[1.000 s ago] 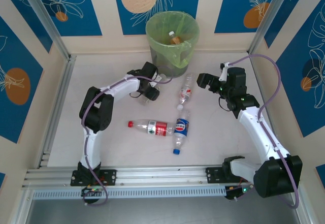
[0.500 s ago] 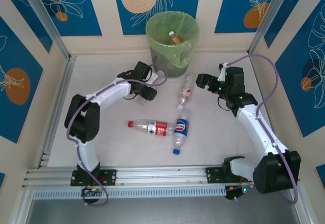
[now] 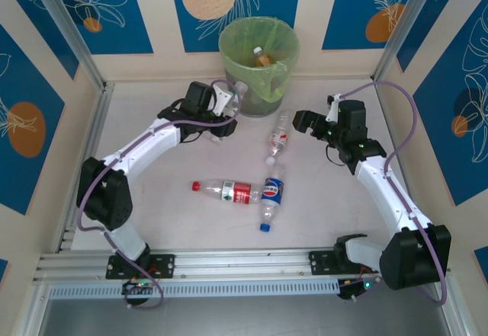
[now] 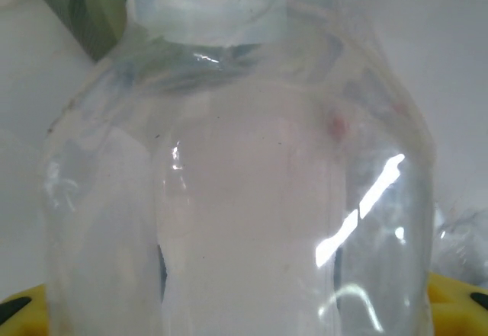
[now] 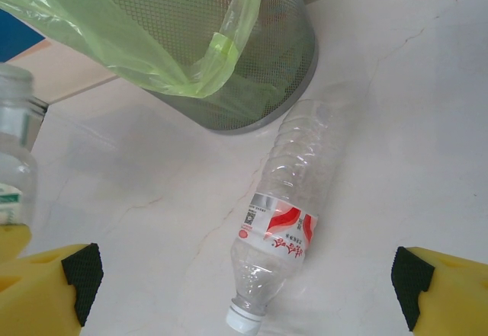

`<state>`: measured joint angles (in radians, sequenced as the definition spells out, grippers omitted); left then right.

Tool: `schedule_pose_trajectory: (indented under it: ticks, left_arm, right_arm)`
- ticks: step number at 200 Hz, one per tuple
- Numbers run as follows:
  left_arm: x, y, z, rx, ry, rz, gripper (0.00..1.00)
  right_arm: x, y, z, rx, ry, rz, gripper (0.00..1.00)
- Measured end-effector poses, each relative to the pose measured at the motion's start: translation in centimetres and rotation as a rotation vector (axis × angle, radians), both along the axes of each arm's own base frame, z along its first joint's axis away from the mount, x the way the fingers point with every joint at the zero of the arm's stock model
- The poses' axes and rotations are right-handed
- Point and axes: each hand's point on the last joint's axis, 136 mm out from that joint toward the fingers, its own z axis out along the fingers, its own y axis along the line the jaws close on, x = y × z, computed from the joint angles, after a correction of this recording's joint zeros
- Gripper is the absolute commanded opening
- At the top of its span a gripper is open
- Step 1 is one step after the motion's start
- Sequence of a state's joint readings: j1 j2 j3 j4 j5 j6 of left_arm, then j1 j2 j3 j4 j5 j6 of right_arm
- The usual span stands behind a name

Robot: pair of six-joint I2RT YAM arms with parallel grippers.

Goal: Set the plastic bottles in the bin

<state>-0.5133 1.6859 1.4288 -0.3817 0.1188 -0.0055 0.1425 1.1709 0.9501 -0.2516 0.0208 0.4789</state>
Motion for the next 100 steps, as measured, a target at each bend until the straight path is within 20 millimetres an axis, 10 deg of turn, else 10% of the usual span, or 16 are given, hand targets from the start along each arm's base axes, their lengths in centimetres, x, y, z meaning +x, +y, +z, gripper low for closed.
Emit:
schedule_pose_trajectory:
  ticks: [100]
  left_arm:
    - [1.5,-3.1,10.2,-0.331,-0.202,-0.025,0.49]
  right_arm:
    - [0.1,0.0,0.5,0.001,-0.008,0.0,1.0]
